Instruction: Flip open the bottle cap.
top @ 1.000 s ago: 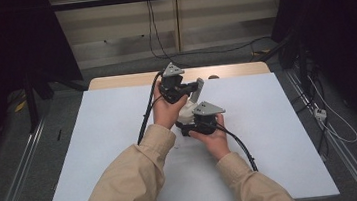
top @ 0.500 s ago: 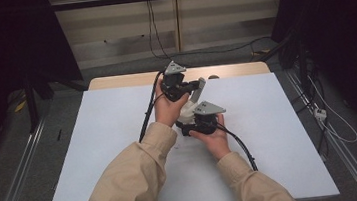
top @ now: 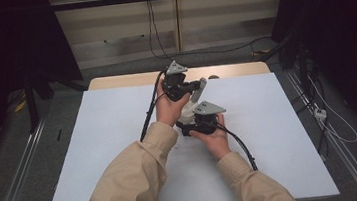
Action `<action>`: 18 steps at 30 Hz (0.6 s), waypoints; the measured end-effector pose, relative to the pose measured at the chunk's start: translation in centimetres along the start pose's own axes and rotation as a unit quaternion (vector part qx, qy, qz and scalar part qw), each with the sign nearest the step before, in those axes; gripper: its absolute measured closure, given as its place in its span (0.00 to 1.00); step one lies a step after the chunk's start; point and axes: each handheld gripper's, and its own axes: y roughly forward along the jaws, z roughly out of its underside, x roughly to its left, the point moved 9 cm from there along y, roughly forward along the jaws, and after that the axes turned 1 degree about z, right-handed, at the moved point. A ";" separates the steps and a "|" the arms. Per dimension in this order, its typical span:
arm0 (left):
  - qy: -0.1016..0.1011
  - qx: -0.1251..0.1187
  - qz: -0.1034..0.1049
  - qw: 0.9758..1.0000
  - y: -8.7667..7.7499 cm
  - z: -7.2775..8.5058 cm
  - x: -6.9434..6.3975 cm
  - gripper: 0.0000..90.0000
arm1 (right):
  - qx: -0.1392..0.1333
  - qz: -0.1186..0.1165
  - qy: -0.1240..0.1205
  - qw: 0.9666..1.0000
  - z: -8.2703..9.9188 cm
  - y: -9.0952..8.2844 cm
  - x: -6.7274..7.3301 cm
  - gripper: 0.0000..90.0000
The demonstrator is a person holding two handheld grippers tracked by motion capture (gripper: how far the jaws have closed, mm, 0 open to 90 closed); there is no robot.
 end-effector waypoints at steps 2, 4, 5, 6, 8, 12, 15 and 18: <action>0.002 0.000 0.000 1.000 0.1 0.0 0.0 1.00 | 0.000 0.000 0.000 1.000 0.0 0.0 0.0 0.21; 0.000 0.001 0.001 1.000 0.1 0.1 0.0 1.00 | 0.000 0.000 0.000 1.000 0.0 0.0 0.0 0.21; -0.002 0.004 0.001 1.000 0.2 0.1 0.0 1.00 | 0.000 0.000 0.000 1.000 0.0 0.0 0.0 0.21; -0.001 0.004 0.001 1.000 0.2 0.1 0.0 1.00 | 0.000 0.000 0.000 1.000 0.0 0.0 0.0 0.21; 0.001 0.003 0.002 1.000 0.3 0.2 0.0 1.00 | 0.000 0.000 0.001 1.000 0.0 0.0 0.0 0.21; 0.002 0.008 0.002 1.000 0.5 0.2 0.1 1.00 | 0.001 -0.001 0.003 1.000 0.0 0.0 0.0 0.21; -0.001 0.007 0.002 1.000 0.6 0.3 0.1 1.00 | 0.001 -0.001 0.002 1.000 0.0 0.0 0.0 0.21; -0.001 0.004 0.004 1.000 0.7 0.3 0.1 1.00 | 0.001 0.000 0.002 1.000 0.0 0.0 0.0 0.21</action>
